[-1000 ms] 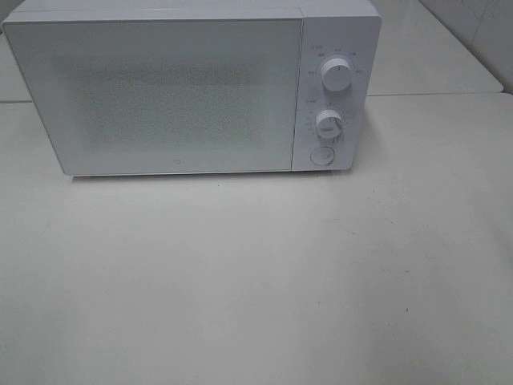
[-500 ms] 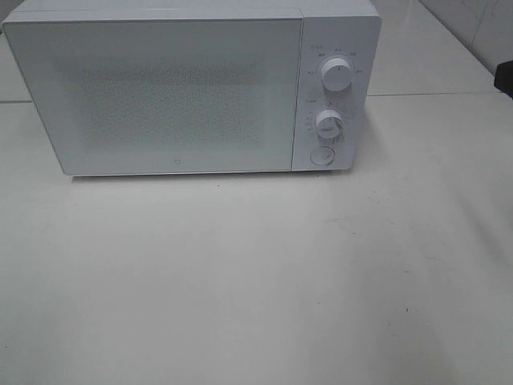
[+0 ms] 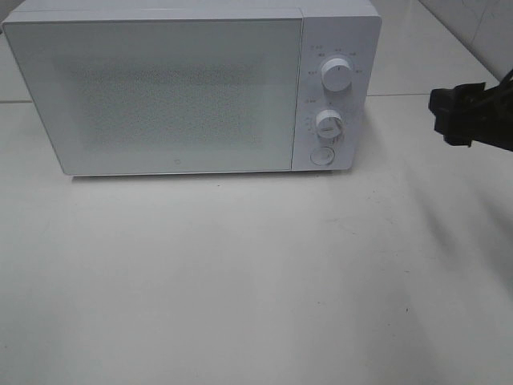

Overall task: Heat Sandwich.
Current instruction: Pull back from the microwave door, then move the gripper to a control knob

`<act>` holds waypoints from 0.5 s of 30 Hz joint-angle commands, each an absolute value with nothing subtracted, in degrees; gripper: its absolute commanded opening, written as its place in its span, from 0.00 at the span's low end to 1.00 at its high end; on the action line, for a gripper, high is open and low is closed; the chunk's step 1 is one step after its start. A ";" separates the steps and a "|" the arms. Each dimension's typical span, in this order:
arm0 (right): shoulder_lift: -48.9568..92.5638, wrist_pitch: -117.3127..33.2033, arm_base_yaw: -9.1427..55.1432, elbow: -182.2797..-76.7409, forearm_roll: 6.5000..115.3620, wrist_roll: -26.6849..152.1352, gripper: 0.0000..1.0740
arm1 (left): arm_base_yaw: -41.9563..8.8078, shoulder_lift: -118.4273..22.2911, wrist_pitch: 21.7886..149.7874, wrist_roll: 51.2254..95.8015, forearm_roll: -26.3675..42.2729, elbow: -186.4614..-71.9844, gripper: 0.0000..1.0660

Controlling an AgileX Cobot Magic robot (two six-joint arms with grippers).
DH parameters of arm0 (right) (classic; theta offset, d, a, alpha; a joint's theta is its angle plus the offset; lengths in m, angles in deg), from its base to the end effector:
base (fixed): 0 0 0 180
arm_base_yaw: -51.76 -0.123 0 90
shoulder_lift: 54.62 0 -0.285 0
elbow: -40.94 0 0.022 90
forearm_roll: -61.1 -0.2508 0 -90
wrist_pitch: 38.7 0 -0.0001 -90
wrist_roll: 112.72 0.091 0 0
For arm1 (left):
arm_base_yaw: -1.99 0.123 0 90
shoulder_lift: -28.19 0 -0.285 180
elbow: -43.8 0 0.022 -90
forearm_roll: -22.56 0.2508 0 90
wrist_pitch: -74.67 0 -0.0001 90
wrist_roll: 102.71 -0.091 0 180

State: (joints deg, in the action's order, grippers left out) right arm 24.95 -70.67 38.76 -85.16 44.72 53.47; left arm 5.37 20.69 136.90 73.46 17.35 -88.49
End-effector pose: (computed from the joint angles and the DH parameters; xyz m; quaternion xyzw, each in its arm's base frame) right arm 0.2304 0.0393 0.2271 -0.0402 0.7784 0.0136 0.6264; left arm -0.0082 -0.0078 0.2796 0.0061 0.8537 -0.0127 0.5205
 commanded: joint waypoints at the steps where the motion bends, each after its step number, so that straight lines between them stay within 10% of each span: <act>1: 27.53 -77.72 33.66 -85.11 35.95 46.83 0.71 | 5.03 22.00 136.27 73.57 17.01 -88.54 0.92; 15: 38.82 -94.45 17.67 -85.11 20.94 43.90 0.71 | 5.03 22.00 136.27 73.57 17.01 -88.54 0.92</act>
